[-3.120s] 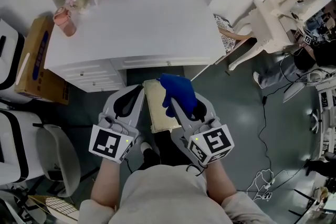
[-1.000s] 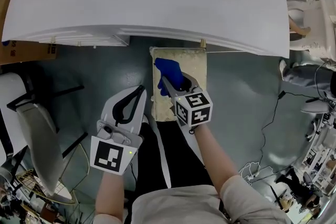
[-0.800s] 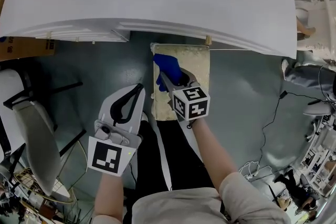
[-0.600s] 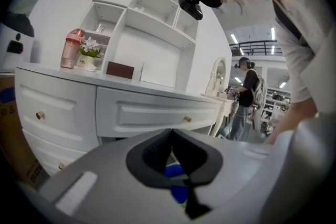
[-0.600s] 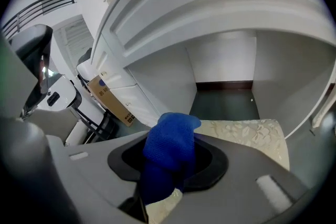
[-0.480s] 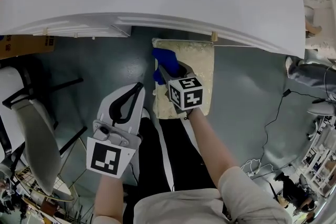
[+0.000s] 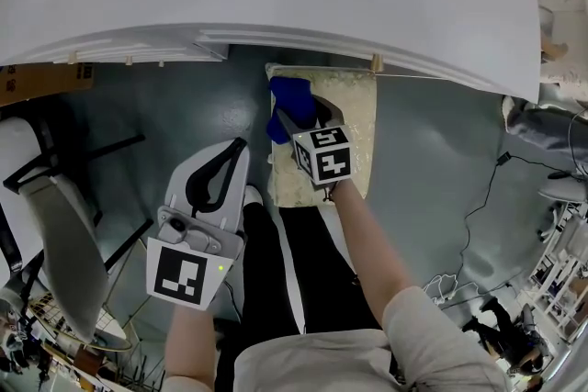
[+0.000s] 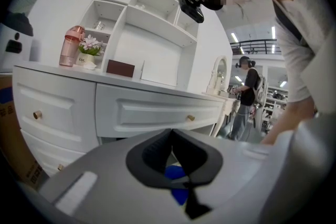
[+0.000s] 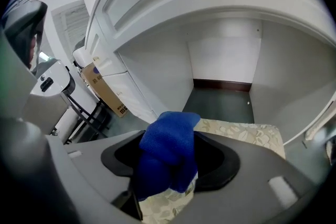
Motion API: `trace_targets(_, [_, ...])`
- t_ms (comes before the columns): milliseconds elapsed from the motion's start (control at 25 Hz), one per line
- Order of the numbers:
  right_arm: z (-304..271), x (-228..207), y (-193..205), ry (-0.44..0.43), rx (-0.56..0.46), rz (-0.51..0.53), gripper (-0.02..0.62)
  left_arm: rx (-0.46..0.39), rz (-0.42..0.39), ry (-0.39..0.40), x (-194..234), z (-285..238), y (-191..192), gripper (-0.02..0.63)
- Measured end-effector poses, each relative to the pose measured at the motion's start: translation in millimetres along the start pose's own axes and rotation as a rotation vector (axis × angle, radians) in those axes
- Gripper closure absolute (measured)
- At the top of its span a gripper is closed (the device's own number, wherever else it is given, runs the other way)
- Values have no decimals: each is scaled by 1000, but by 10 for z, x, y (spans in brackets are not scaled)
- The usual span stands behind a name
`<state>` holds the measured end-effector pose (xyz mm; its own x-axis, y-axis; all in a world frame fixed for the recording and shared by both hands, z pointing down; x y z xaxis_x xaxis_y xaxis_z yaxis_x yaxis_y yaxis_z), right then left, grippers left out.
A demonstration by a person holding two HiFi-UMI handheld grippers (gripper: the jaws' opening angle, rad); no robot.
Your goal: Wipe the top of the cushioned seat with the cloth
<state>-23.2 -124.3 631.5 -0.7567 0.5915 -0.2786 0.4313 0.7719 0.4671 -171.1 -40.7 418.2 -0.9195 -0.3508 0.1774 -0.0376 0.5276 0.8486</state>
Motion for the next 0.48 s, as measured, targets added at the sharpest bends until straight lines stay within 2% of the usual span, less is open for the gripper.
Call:
trace_targets(160, [86, -12, -6, 19, -28, 14, 323, 3, -1, -2, 13, -12, 7, 606])
trace_targets(240, [91, 10, -8, 28, -20, 25, 375, 5, -1, -7, 26, -13, 13, 606])
trace_targets(320, [20, 47, 13, 26, 33, 51, 429, 7, -1, -11, 39, -13, 16, 606])
trace_targets(480, [-147, 59, 41, 54, 122, 150, 468, 7, -3, -16, 60, -22, 13, 606])
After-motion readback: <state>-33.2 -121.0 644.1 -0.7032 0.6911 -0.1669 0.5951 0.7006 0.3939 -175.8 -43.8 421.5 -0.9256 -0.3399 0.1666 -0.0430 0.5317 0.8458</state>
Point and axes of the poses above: the fingertips, and each gripper's own axes: z backward along the fingers, x to its left, y out of its underside, the point moved 8 cm from there along z, backward along the fingers, and after that the axes turned 7 degrees about x, right-handed, at the moved point
